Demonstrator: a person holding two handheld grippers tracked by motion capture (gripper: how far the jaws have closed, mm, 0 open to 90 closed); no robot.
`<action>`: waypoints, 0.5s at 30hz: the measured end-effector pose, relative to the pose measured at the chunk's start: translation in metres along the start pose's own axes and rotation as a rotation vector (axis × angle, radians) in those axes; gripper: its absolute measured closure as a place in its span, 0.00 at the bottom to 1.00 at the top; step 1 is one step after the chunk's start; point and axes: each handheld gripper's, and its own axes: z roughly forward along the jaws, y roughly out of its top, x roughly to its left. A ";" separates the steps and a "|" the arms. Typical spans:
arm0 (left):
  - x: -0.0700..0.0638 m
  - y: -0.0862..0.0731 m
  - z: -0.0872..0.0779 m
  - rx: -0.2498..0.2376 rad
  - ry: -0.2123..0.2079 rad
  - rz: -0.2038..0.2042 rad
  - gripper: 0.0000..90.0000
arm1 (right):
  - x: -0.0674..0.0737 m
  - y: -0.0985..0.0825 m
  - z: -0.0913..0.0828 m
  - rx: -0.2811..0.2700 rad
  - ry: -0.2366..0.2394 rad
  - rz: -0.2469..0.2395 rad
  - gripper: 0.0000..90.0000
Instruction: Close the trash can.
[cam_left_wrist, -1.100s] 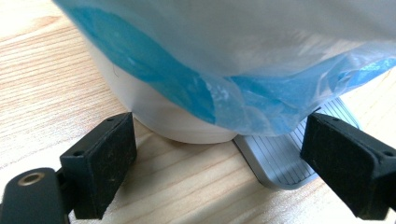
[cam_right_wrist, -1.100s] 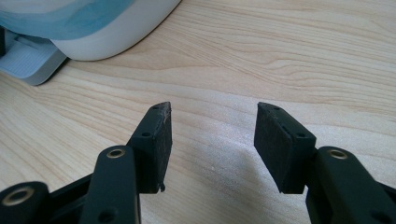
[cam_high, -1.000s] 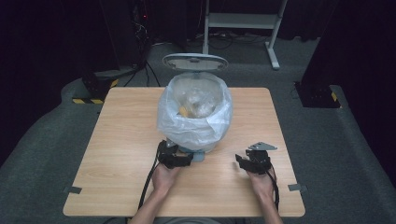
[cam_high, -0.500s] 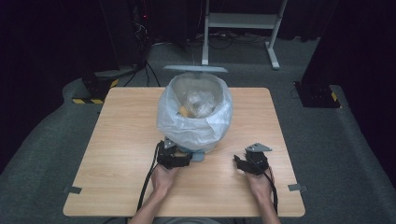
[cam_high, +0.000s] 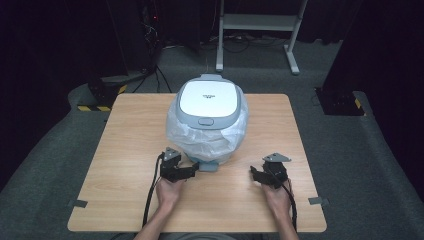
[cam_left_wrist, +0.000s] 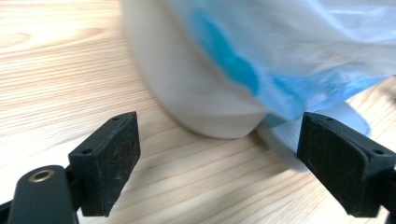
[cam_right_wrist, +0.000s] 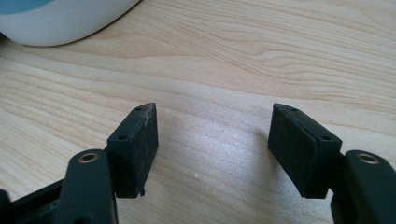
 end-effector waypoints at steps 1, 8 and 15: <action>0.003 0.000 -0.002 0.008 0.021 0.009 0.16 | 0.000 0.000 0.000 0.000 0.000 0.001 0.37; 0.024 -0.005 -0.006 0.086 0.120 0.022 0.16 | 0.000 0.000 0.000 0.000 -0.005 0.003 0.35; 0.019 -0.006 -0.003 0.120 0.184 0.094 0.16 | 0.002 -0.002 -0.001 0.011 -0.043 0.039 0.26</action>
